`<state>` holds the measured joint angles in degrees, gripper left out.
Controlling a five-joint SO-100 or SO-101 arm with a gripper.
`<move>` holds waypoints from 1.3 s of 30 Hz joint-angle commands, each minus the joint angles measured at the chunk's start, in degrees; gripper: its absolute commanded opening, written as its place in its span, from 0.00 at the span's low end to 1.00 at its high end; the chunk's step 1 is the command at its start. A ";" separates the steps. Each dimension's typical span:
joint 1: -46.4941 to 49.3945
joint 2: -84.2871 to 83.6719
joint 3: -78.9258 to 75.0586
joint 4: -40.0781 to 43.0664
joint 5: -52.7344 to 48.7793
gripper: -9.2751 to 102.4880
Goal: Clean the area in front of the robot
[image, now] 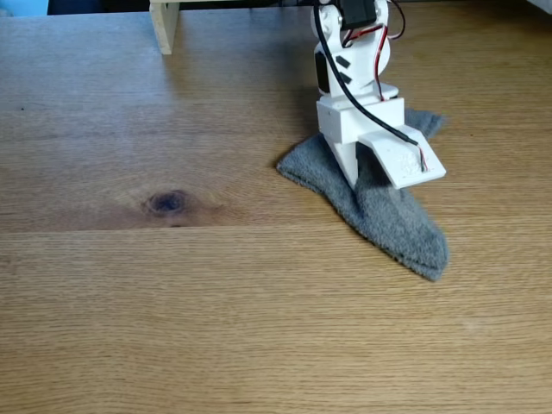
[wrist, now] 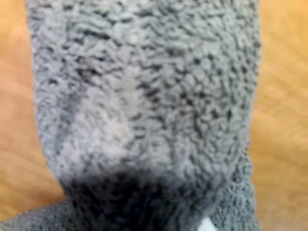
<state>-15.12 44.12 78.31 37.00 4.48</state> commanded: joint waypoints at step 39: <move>2.02 9.14 -7.82 0.00 8.96 0.08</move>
<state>-17.31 55.20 76.29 46.67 17.40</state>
